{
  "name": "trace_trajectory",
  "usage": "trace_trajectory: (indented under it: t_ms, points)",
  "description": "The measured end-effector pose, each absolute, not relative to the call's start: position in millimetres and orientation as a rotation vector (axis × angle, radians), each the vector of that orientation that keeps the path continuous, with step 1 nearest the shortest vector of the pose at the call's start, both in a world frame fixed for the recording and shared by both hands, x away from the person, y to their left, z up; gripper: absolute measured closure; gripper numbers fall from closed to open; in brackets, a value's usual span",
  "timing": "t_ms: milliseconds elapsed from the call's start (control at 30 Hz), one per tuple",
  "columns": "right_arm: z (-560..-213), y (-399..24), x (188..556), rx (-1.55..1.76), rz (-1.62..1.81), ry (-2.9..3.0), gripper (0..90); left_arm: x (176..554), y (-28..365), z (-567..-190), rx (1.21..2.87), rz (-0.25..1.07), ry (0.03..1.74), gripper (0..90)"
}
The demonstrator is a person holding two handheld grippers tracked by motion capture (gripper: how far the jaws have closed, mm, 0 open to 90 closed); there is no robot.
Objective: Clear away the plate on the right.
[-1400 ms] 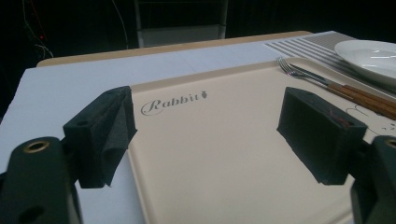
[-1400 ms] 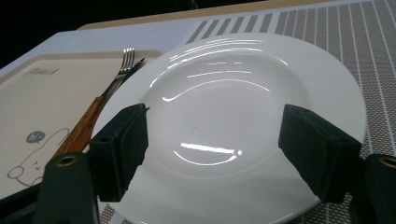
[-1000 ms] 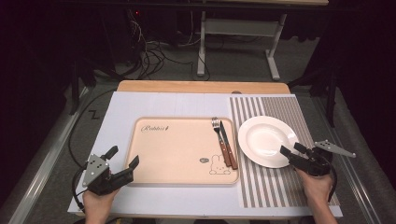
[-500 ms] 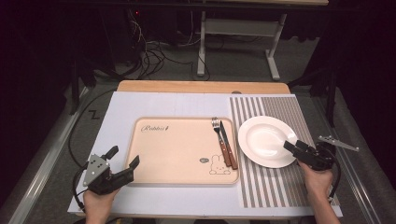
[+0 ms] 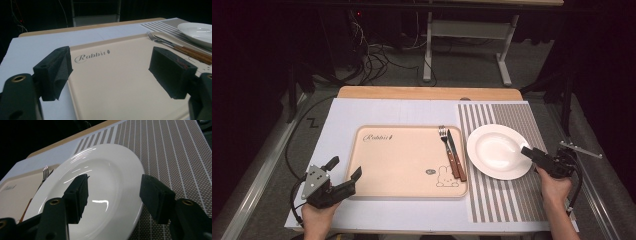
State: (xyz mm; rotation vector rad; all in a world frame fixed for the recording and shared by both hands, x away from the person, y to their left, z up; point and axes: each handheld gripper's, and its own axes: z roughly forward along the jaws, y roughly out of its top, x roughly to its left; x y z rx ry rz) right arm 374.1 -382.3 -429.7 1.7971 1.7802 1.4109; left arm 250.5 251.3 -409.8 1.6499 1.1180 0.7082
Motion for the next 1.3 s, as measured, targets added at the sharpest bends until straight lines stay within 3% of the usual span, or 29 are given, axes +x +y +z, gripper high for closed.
trace_trajectory:
  t_ms: [900, 1300]
  points:
    - [-451.9, -392.5, 399.8, 2.068, 1.446, 1.814, 62.4, 252.2, 249.6, -410.7, 1.657, 0.709, 1.119, 19.2]
    - [-456.7, -386.1, 409.2, 2.107, 1.4, 1.876, 66.7, 252.5, 249.0, -410.9, 1.66, 0.714, 1.119, 19.3]
